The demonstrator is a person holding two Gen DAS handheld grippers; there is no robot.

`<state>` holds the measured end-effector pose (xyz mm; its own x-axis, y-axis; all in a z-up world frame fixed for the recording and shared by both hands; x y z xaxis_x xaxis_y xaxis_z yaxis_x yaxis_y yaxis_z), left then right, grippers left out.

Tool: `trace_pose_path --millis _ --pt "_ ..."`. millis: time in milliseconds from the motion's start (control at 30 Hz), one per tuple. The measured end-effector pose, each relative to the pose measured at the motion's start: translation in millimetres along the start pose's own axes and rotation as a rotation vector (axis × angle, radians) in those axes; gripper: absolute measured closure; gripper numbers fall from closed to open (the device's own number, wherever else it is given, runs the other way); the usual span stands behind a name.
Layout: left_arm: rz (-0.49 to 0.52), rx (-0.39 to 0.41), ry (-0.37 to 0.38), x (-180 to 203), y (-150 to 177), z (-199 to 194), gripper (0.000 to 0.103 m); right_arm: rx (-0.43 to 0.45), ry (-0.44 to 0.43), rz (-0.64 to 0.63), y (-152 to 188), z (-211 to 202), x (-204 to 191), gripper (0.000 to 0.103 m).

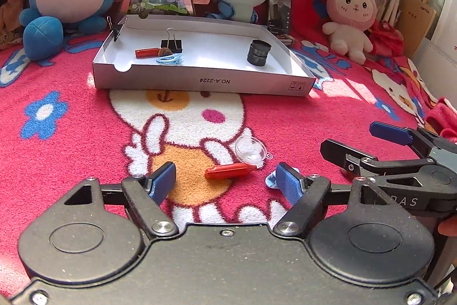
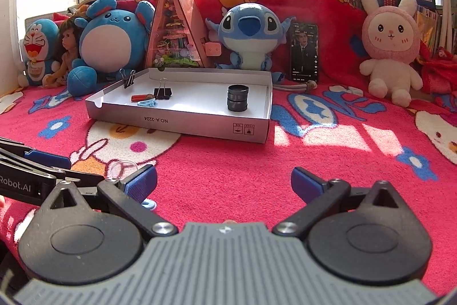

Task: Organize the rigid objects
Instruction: 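Move the left gripper to the red marker on the blanket while the right moves to the blue hair clip, then close the left gripper on the red marker while the right lowers toward the blue clip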

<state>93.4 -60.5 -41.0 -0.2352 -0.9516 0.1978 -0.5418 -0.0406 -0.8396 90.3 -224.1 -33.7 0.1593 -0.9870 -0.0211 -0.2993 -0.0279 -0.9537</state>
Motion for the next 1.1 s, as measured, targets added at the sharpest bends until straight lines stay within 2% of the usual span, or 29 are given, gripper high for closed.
trace_pose_path --millis 100,200,233,367,600,767,833,900,1100 --pt "-0.007 0.002 -0.019 2.8 1.3 7.5 0.042 -0.002 0.005 -0.005 4.3 -2.4 1.1 0.0" --pt "0.008 0.021 -0.031 5.0 -1.2 10.0 0.061 0.001 -0.001 -0.005 6.1 -4.6 -1.1 0.0" --pt "0.018 0.024 -0.047 4.1 -1.6 10.2 0.07 0.004 -0.001 -0.007 6.2 -5.2 -2.6 0.0" --pt "0.006 0.023 -0.044 0.1 -1.9 6.9 0.079 0.011 -0.02 -0.026 7.9 -8.1 -13.7 0.0" --pt "0.012 0.017 -0.074 -17.5 0.4 0.9 0.079 0.001 -0.092 -0.081 14.7 -8.0 -45.9 0.001" --pt "0.016 0.032 -0.094 -29.0 -2.3 -3.7 0.079 -0.025 -0.162 -0.181 20.1 -1.4 -67.5 0.011" --pt "0.025 0.042 -0.092 -28.7 -3.4 -5.8 0.075 -0.036 -0.189 -0.197 21.1 2.4 -71.3 0.014" --pt "0.042 0.049 -0.086 -25.7 -3.4 -7.5 0.067 -0.054 -0.21 -0.199 22.3 7.7 -71.3 0.018" --pt "0.08 0.065 -0.069 -17.3 -0.9 -11.9 0.056 -0.097 -0.25 -0.146 21.2 14.1 -60.2 0.046"
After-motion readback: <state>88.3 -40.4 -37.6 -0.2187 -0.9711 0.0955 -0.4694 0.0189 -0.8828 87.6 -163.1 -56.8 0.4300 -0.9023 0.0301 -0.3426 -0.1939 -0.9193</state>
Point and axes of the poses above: each gripper's, at about its wrist camera, not at the fingertips, and z roughly the way its jaws point, x to its right, y to its underside, the point moved 9 cm from there along z, roughly the way its jaws point, and after that the axes turned 12 degrees about x, right-handed, at the moved point
